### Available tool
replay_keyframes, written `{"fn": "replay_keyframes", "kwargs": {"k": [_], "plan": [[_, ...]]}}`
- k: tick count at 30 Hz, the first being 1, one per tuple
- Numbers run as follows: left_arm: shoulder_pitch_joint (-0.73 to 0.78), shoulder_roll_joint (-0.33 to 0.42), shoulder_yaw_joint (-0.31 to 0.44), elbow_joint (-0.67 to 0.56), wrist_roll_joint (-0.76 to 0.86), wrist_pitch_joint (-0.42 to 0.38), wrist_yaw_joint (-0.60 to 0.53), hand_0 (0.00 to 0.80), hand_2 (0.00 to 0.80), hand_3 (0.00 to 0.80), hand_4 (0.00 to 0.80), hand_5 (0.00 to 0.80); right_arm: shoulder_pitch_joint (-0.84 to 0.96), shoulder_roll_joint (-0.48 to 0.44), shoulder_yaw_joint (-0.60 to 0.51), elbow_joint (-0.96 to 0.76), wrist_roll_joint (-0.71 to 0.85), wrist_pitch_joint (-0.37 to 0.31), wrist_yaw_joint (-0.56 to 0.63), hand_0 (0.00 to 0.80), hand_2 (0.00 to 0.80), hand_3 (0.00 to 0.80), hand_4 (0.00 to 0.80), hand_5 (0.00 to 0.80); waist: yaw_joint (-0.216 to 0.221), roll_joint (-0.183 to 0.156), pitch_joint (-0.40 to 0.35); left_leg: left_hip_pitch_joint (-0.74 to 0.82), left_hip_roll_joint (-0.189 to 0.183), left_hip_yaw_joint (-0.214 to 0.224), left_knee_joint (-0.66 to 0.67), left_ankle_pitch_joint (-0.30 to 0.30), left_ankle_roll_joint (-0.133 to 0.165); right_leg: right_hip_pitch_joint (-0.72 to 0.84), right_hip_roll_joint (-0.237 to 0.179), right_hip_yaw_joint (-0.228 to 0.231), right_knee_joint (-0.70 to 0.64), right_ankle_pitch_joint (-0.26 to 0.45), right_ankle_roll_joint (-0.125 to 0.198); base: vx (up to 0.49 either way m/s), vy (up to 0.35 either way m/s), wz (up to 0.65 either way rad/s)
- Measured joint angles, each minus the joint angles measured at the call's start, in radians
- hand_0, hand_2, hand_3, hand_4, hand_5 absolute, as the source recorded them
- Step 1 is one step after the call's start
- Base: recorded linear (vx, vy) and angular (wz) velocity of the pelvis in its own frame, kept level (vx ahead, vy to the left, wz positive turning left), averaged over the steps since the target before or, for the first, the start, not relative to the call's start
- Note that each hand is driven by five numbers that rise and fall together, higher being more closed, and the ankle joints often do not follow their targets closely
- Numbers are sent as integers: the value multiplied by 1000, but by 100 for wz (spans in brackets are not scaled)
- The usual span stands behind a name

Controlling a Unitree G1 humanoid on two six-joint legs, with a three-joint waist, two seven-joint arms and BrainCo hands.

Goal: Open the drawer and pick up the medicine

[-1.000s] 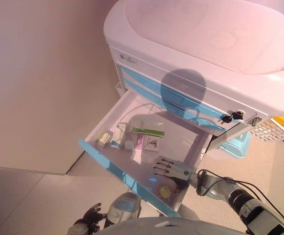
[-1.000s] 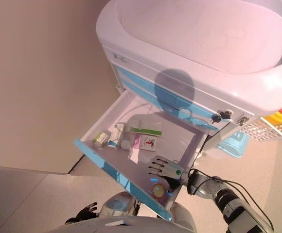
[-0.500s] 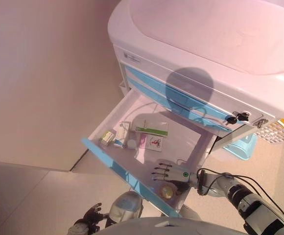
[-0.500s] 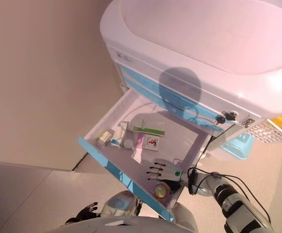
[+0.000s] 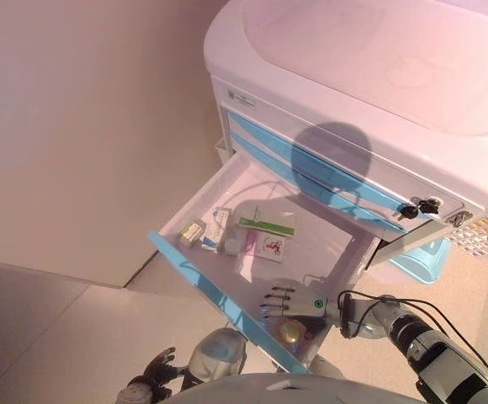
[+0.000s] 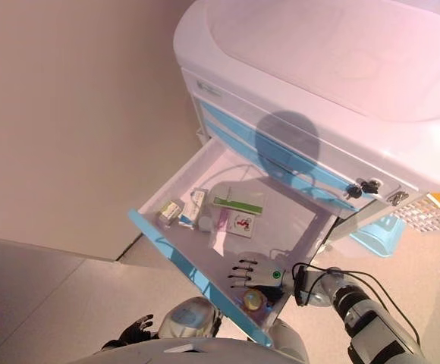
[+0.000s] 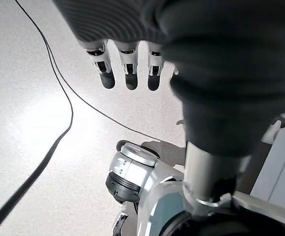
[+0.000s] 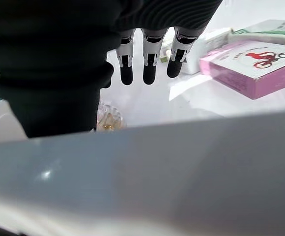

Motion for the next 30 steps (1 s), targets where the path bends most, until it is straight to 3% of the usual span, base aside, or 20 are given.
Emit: {"fn": "replay_keyframes", "kwargs": {"k": [9,23,24,26,27,28,30], "plan": [[7,0,-8,1,1,-1,0,0,0,0,0,0,-4,12,0,27,-55,-12,-25,0,0,0,0,0,1,14,-15,1,0,-1,1,2,-2,4,0,-4,-1,0,0,0,0,0],[27,0,-9,10,1,-2,2,0,0,0,0,0,-8,20,0,48,-88,-14,-47,0,0,0,0,0,7,6,-21,0,0,9,0,11,3,5,-11,-20,17,-3,4,5,3,3],[30,0,-10,10,1,-2,2,0,0,0,0,0,-7,23,0,49,-89,-14,-47,94,94,94,94,94,7,3,-23,0,0,9,0,11,3,5,-11,-20,17,-3,4,0,0,0],[35,0,-10,10,1,-2,2,0,0,0,0,0,-4,23,1,50,-96,-22,-45,433,433,433,433,433,7,-2,-28,0,0,9,0,11,3,5,-11,-20,17,-3,4,0,0,0],[38,0,-12,10,1,-1,2,0,0,0,0,0,2,23,1,53,-97,-27,-45,700,700,700,700,700,6,-5,-30,0,0,9,0,11,3,5,-11,-20,17,-3,3,0,0,0],[40,0,-13,10,1,-1,2,0,0,0,0,0,5,23,0,52,-97,-33,-45,769,769,769,769,769,6,-8,-32,0,0,9,0,11,3,5,-11,-20,17,-3,3,0,0,0],[40,0,-20,10,1,-1,2,0,0,0,0,0,9,25,2,53,-97,-36,-44,800,800,800,800,800,6,-12,-38,0,0,9,-1,11,3,5,-11,-20,17,-3,3,0,0,0]]}}
